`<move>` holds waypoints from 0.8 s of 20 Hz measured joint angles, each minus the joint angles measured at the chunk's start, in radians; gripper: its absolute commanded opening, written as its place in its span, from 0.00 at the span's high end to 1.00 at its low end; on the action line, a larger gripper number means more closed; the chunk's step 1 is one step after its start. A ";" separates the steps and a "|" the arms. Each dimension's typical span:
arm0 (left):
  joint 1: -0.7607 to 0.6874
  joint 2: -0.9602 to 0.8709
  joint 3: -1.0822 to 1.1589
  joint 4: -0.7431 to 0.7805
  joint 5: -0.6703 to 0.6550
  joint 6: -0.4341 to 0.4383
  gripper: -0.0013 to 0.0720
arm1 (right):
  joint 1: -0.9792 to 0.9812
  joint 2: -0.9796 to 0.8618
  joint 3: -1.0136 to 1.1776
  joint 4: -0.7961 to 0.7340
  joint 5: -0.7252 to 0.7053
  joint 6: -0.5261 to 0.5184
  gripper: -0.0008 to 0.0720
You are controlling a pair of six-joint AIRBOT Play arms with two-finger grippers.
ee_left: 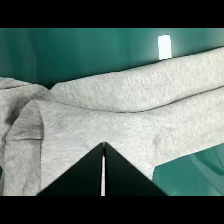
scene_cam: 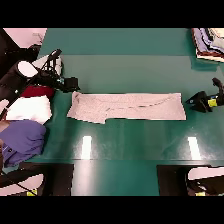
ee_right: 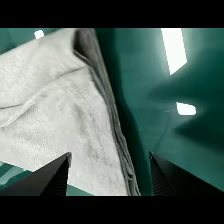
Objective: Fold the shirts.
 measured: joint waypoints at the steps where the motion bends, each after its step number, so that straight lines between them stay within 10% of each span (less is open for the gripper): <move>1: 0.000 -0.001 0.001 -0.005 -0.004 0.002 0.95 | -0.002 -0.013 -0.010 0.018 0.000 -0.015 0.23; 5: -0.006 -0.007 0.002 -0.033 -0.011 0.003 0.95 | 0.039 -0.058 -0.027 0.077 0.021 -0.056 0.29; 7: -0.028 -0.018 0.002 -0.045 -0.011 0.004 0.95 | 0.076 -0.071 -0.032 0.076 0.012 -0.066 0.67; 10: -0.096 -0.062 0.007 -0.053 -0.003 0.006 0.95 | 0.119 -0.080 -0.034 0.066 0.006 -0.087 0.97; 16: -0.277 -0.267 0.148 -0.103 0.034 0.006 0.95 | 0.150 -0.035 0.031 0.083 0.124 -0.085 0.97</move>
